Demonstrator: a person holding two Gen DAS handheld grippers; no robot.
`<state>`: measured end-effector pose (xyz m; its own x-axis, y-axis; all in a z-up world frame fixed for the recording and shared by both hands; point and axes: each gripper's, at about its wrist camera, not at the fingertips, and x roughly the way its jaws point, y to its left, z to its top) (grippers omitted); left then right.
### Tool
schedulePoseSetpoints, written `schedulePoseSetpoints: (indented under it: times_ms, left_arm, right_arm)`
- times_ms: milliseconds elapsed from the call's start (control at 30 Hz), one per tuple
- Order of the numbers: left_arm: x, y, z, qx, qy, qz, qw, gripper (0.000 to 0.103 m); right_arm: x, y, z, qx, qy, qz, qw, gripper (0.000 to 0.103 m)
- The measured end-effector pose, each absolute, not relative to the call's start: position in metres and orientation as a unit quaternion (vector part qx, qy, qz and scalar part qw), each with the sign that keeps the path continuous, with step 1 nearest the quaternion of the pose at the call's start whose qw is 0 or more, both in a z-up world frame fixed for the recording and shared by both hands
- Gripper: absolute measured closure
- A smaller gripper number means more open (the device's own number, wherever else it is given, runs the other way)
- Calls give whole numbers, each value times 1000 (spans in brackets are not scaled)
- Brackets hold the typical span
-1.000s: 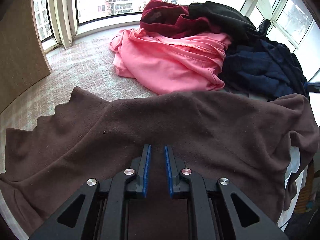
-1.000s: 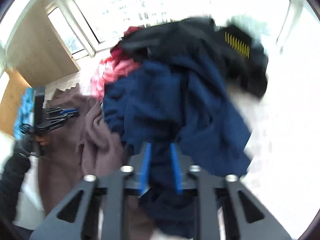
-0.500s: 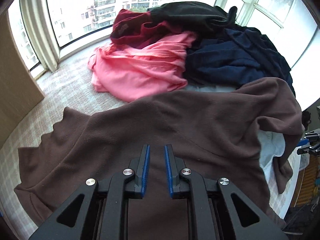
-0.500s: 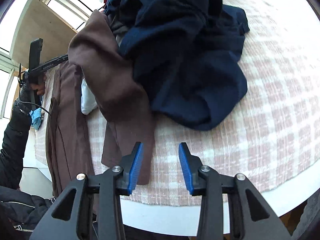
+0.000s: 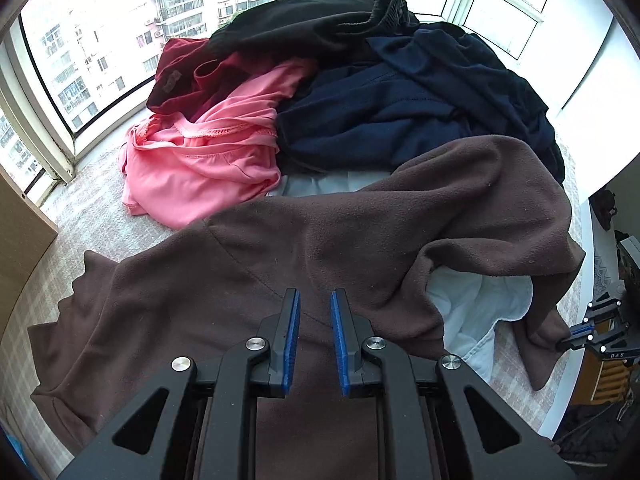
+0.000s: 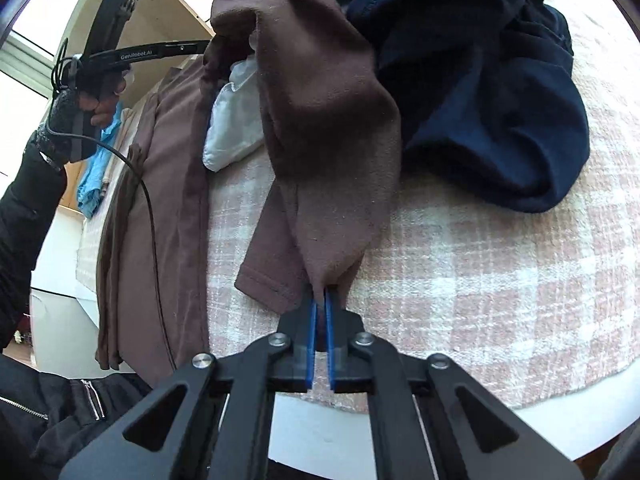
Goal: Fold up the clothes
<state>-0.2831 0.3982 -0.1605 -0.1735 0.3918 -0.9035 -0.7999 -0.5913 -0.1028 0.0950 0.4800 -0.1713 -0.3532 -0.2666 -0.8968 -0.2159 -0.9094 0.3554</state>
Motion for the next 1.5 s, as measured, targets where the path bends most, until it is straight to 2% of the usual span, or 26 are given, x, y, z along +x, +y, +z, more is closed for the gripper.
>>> schedulePoseSetpoints:
  times_ms: [67,233,333,400,500,567,600,733,967,1067,1100,1133,1200,1267,1300,1400,1500]
  left_arm:
    - [-288,398,-164,-505,200,740,397,88]
    - [-299,390,-171,-514,184,746,382,88]
    - [-301,391,-176,-517,182,744,381,88]
    - [-299,394,-178,-517,189,741,384,88]
    - [-297,400,-180,-517,201,737,387,88]
    - [-293,406,-174,-510,210,736,392,88]
    - [-291,409,-171,-507,215,735,395,88]
    - [-271,424,-150,-487,229,727,425,88]
    - [-191,491,-126,-451,311,657,518,84]
    - [-149,519,-126,-424,347,623,558,81]
    - [-136,526,-129,-413,365,614,566,78]
    - [-125,532,-133,-405,380,606,570,74]
    - [-110,541,-140,-400,397,590,578,74]
    - [-102,550,-147,-407,399,576,586,72]
    - [-98,554,-148,-405,405,576,583,72]
    - [-100,562,-143,-394,412,590,572,73]
    - [-112,567,-131,-393,397,604,569,73]
  right_arm:
    - [97,487,-142,562,-165,-810,-10,99]
    - [100,521,-25,513,-9,-851,-112,99]
    - [106,534,10,498,47,-850,-166,99]
    - [107,540,-8,523,18,-837,-157,99]
    - [120,556,-64,584,-38,-799,-137,95]
    - [142,569,-90,594,-99,-785,-146,94]
    - [154,576,-101,592,-138,-780,-150,89]
    - [202,606,-117,524,-306,-780,-155,81]
    - [198,634,-143,476,-405,-761,-172,77]
    - [178,646,-155,463,-436,-759,-140,69]
    - [170,648,-159,460,-445,-757,-130,66]
    - [163,650,-164,460,-450,-755,-124,66]
    - [153,648,-170,460,-456,-754,-110,66]
    - [146,644,-173,461,-462,-752,-93,81]
    - [145,640,-170,462,-466,-750,-79,94]
    - [150,623,-147,459,-456,-761,-36,94]
    - [154,592,-122,482,-410,-774,17,93]
